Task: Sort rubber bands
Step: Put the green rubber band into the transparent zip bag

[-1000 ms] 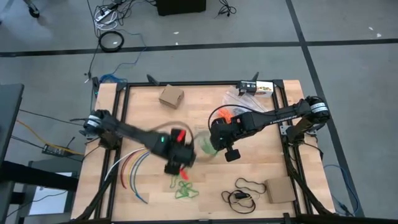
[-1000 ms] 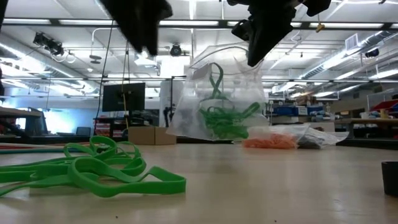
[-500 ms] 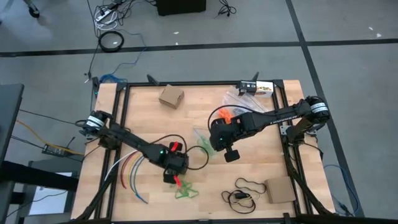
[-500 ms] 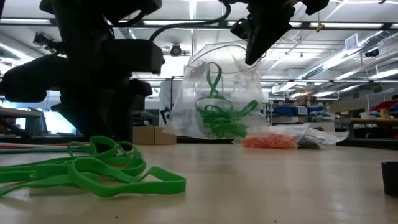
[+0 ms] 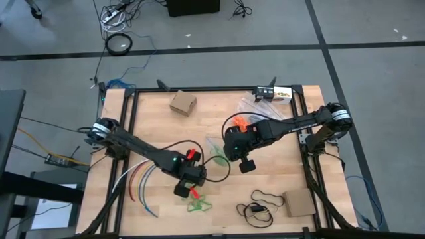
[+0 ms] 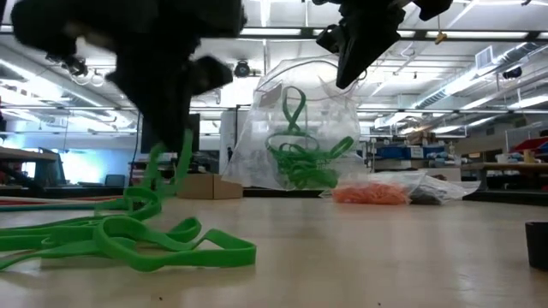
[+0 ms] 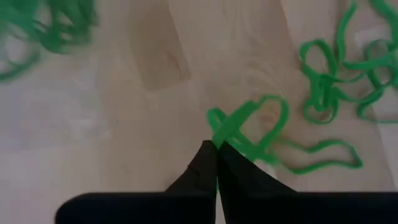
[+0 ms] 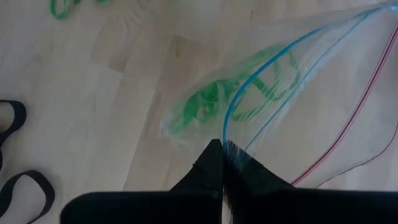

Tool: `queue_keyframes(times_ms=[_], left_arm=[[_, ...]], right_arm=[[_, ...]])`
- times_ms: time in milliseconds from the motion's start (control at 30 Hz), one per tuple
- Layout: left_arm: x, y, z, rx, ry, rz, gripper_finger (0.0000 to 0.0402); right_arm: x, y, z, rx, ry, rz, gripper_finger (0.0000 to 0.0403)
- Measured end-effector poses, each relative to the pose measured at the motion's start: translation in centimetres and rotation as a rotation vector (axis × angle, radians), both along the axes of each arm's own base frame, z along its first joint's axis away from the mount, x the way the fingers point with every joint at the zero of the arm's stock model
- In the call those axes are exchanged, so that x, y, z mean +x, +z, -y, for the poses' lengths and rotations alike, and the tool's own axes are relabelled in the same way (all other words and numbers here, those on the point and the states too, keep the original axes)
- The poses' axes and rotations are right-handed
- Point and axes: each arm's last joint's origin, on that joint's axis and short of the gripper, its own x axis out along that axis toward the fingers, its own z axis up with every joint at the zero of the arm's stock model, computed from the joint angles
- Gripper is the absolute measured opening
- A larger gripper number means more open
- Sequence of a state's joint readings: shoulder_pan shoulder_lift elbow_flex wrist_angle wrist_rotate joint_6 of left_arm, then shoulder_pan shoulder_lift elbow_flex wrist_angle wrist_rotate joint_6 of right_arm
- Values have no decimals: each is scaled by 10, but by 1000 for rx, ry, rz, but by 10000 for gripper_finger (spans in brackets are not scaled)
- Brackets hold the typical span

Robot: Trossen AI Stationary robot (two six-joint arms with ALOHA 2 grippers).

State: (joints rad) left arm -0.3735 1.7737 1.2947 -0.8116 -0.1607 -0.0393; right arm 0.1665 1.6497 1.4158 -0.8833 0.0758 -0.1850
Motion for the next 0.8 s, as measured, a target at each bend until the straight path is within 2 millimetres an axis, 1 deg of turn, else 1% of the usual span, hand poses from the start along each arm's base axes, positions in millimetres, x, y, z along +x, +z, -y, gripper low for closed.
queue_keyframes(times_ms=[67,133,233,400,467,567,667,800], left_arm=[[4,12,1,-1,-8,14,6],[6,18,3,-30,-16,23,9],[7,18,4,-63,-24,35,27],[7,14,1,-29,14,52,92],[7,10,-2,-19,24,43,104],[4,3,-5,-11,34,22,100],[1,-8,-7,-19,40,8,79],[-4,-25,-6,-116,39,-11,60]], right_arm=[[0,0,0,0,0,0,0],[0,0,0,0,0,0,0],[0,0,0,1,-1,0,0],[0,0,0,1,0,0,0],[0,0,0,0,0,0,0],[0,0,0,0,-1,-1,0],[0,0,0,1,-1,-1,0],[0,0,0,4,-6,0,0]])
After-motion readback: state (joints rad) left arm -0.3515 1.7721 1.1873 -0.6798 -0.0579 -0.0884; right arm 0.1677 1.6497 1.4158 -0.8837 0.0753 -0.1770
